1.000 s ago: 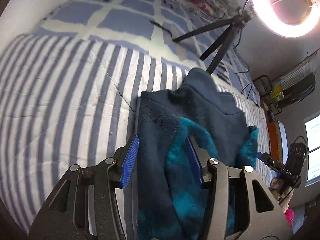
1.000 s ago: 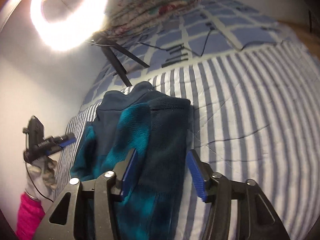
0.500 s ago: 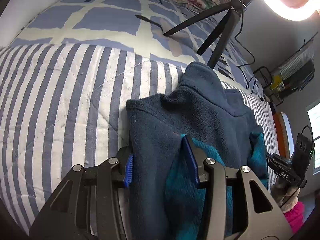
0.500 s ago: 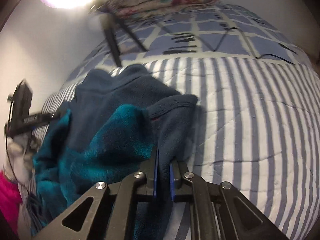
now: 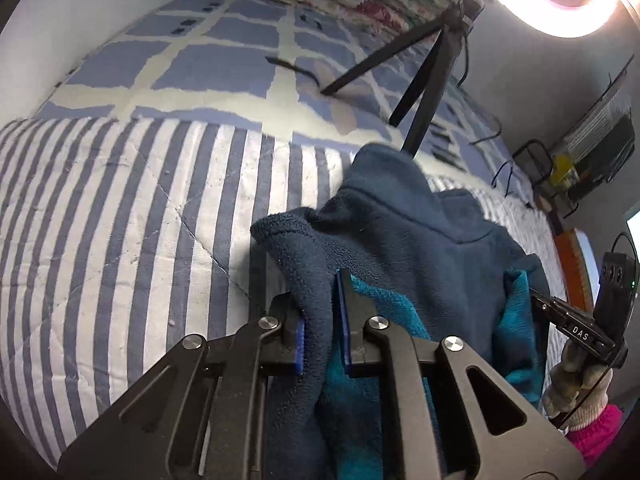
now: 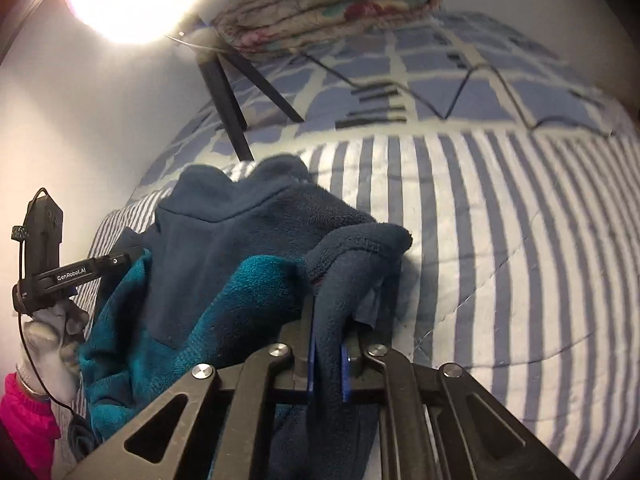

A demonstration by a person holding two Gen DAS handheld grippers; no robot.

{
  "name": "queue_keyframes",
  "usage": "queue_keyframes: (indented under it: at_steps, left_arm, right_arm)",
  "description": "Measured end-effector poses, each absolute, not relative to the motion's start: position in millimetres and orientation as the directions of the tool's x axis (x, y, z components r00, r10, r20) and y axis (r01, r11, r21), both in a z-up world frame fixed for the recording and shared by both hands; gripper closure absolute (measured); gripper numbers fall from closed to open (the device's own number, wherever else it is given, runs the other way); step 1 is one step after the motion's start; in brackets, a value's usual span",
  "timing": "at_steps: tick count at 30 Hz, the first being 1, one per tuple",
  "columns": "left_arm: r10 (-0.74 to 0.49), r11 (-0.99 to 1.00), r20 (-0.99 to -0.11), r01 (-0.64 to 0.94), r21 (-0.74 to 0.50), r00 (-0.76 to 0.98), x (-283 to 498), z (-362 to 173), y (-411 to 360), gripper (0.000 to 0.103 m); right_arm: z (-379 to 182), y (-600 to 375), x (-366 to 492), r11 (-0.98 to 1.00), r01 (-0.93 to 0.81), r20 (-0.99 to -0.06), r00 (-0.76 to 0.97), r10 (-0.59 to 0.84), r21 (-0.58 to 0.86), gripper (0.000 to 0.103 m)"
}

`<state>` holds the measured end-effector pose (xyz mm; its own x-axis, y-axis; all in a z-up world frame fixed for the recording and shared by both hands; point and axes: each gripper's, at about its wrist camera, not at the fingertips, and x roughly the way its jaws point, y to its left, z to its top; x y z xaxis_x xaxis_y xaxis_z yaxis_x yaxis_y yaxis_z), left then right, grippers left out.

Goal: Fold large clothes
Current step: 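Grasp the collar end of the folded shirt with both tools, then lift the collar end and fold it over toward the hem with both tools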

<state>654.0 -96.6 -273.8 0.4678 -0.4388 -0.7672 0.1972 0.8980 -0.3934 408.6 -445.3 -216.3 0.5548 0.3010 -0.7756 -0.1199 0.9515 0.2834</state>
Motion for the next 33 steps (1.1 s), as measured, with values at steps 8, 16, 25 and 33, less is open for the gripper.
queue_keyframes:
  at_steps: [8, 16, 25, 33]
  left_arm:
    - [-0.45, 0.892, -0.723, 0.231, -0.389, 0.524, 622, -228, -93, 0.093]
    - [-0.48, 0.876, -0.684, 0.263, -0.403, 0.549, 574, -187, -85, 0.094]
    - [-0.497, 0.868, -0.674, 0.294, -0.401, 0.547, 493, -168, -76, 0.094]
    - [-0.499, 0.866, -0.684, 0.298, -0.4, 0.532, 399, -179, -57, 0.094]
  right_arm:
    - [-162, -434, 380, 0.96, -0.202, -0.738, 0.616, 0.277, 0.192, 0.098]
    - [-121, -424, 331, 0.95, -0.258, -0.71, 0.635, 0.305, 0.177, 0.098]
    - [-105, -410, 246, 0.931, -0.317, -0.703, 0.62, 0.347, 0.18, 0.098]
    - [-116, -403, 150, 0.913, -0.35, -0.703, 0.596, 0.388, 0.208, 0.098]
